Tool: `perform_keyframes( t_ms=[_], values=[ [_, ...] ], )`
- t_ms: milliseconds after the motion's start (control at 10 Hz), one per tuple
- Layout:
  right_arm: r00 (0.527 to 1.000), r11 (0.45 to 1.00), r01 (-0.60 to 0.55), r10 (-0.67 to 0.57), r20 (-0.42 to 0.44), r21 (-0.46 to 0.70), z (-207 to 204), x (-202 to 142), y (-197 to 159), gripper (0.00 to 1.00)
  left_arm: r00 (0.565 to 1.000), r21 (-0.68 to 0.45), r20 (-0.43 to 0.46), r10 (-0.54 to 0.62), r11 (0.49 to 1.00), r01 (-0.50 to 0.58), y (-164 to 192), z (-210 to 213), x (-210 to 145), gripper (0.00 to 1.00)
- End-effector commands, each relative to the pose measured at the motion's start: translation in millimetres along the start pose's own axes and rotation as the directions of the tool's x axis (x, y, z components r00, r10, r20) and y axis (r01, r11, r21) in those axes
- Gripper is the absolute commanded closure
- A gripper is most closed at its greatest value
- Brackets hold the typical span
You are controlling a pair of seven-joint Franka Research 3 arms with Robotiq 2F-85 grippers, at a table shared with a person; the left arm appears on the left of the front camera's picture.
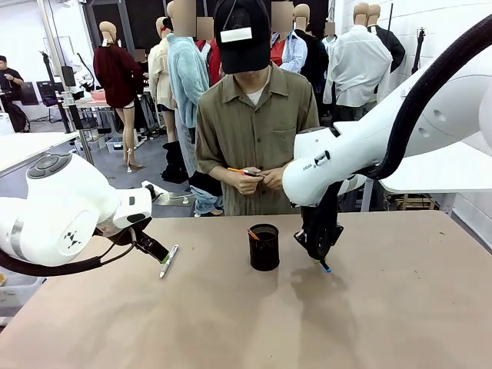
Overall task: Place the pens into the pen holder.
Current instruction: Pick up a writing instrument from the table and place it into the Pen holder.
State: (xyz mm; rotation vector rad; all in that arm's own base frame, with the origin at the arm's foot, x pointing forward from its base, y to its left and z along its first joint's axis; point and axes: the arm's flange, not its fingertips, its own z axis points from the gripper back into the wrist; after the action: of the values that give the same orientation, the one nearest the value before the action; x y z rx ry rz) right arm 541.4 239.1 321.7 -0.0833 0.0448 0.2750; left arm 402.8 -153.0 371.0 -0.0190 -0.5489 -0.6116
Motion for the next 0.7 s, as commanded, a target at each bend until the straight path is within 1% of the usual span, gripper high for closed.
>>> perform_keyframes(
  t_ms=[0, 100, 200, 300, 400, 500, 600],
  values=[
    [0.995, 0.992, -0.077, 0.071, 0.067, 0.102, 19.1, -14.6, -16.1, 1.00, 1.000, 0.000, 0.001, 0.005, 1.000, -0.005, 1.8, 0.8, -1.0, 0.00],
    [0.986, 0.972, -0.155, 0.139, 0.096, 0.179, 29.6, -19.7, -27.4, 1.00, 1.000, 0.000, 0.001, 0.005, 1.000, -0.005, 1.8, 0.8, -1.0, 0.00],
    [0.974, 0.952, -0.213, 0.189, 0.123, 0.221, 38.7, -23.2, -39.8, 1.00, 1.000, 0.000, 0.001, 0.005, 1.000, -0.005, 1.8, 0.8, -1.0, 0.00],
    [0.943, 0.909, -0.322, 0.282, 0.179, 0.265, 47.0, -26.4, -50.8, 1.00, 1.000, 0.000, 0.001, 0.005, 1.000, -0.005, 1.8, 0.8, -1.0, 0.00],
    [0.882, 0.839, -0.457, 0.385, 0.274, 0.294, 53.4, -27.2, -58.3, 1.00, 1.000, 0.000, 0.001, 0.005, 1.000, -0.005, 1.8, 0.8, -1.0, 0.00],
    [0.839, 0.796, -0.528, 0.434, 0.329, 0.296, 55.5, -27.1, -66.1, 1.00, 1.000, 0.000, 0.001, 0.005, 1.000, -0.005, 1.8, 0.8, -1.0, 0.00],
    [0.798, 0.734, -0.591, 0.470, 0.378, 0.334, 56.0, -28.4, -70.7, 1.00, 1.000, 0.000, 0.001, 0.005, 1.000, -0.005, 1.8, 0.8, -1.0, 0.00]
  ],
)
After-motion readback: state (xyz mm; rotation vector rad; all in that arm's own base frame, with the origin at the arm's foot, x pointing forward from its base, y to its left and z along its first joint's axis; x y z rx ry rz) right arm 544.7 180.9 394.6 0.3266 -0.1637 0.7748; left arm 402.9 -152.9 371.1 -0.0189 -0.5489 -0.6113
